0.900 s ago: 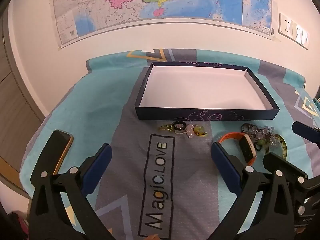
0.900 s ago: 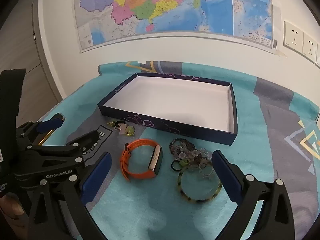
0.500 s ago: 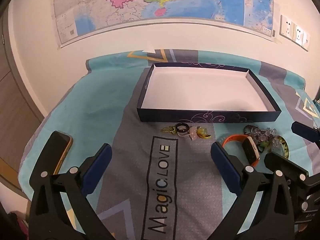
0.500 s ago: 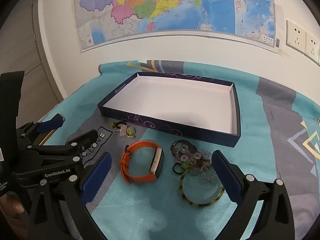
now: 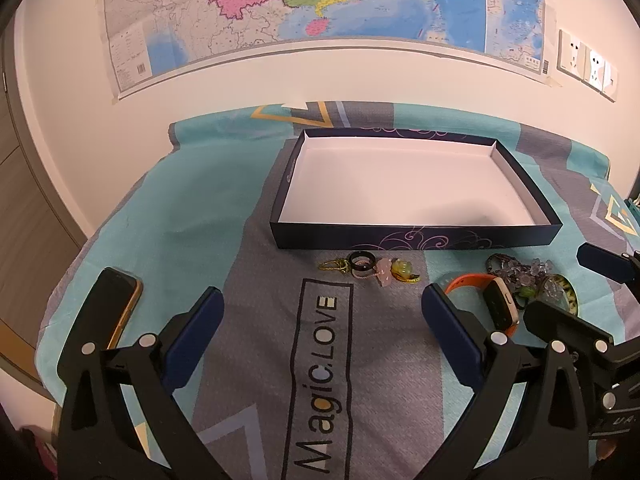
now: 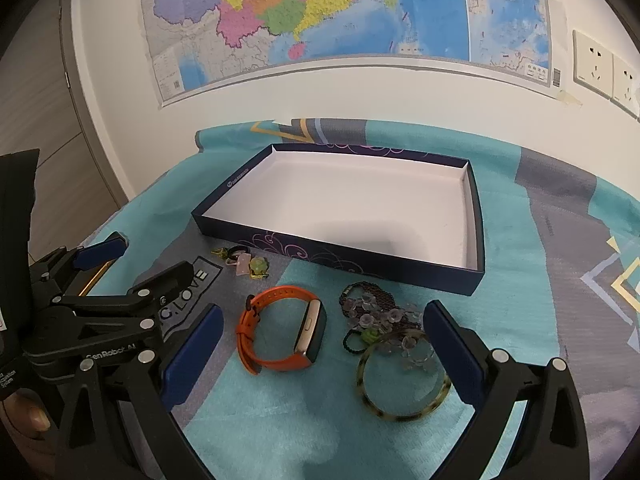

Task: Organize jewelry

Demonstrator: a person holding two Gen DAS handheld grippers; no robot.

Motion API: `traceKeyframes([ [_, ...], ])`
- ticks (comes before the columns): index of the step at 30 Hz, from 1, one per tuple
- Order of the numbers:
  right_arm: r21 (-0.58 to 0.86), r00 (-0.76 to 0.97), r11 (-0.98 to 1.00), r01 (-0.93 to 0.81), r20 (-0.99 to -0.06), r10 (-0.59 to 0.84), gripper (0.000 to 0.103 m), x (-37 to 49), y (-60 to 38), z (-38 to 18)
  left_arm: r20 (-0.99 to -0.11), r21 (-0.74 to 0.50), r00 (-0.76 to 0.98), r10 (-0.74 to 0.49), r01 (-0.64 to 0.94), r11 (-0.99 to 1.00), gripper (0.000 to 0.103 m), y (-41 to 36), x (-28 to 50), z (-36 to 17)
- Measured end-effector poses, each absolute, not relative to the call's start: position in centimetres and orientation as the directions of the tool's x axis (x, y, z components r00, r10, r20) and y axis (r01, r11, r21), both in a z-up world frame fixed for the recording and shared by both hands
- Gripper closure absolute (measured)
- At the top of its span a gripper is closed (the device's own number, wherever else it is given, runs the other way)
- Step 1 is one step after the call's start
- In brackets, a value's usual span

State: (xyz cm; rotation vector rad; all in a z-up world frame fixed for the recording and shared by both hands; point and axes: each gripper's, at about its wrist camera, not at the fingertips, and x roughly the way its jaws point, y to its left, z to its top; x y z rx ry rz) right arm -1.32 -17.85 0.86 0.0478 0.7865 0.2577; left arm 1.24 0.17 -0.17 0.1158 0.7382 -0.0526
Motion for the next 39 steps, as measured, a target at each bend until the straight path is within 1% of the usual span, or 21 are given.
traceKeyframes([
  [39, 0.158, 0.661, 0.965, -0.211, -0.704, 0.260, 0.006, -0.74, -18.12, 0.15, -0.691, 0.076, 0.722, -0.015, 0.093, 0.993, 0.006, 0.30, 1.70, -1.09],
])
